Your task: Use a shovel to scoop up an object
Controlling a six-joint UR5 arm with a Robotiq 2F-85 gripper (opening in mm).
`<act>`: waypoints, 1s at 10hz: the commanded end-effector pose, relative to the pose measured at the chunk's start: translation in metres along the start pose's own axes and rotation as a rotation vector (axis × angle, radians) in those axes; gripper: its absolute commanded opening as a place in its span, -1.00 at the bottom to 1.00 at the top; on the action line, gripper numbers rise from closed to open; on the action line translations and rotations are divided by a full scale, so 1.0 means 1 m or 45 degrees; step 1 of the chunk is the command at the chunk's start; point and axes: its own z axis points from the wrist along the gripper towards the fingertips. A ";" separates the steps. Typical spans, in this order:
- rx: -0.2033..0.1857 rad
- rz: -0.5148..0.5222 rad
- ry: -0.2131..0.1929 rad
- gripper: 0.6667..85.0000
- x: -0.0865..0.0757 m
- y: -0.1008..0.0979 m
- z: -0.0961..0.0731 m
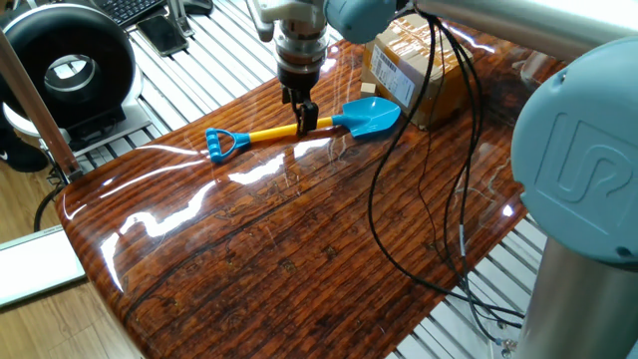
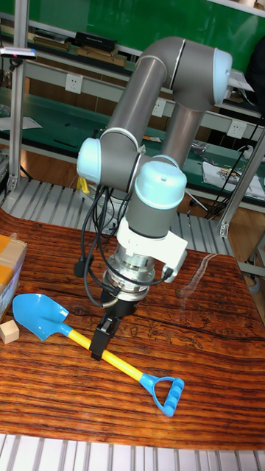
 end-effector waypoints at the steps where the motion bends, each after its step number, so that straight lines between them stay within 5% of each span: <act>1: -0.022 0.037 -0.014 0.87 -0.005 0.005 0.003; 3: -0.026 0.076 -0.013 0.86 -0.011 0.006 0.008; 6: -0.048 0.090 0.020 0.77 0.004 0.007 0.013; 10: -0.132 0.104 -0.040 0.82 -0.007 0.025 0.014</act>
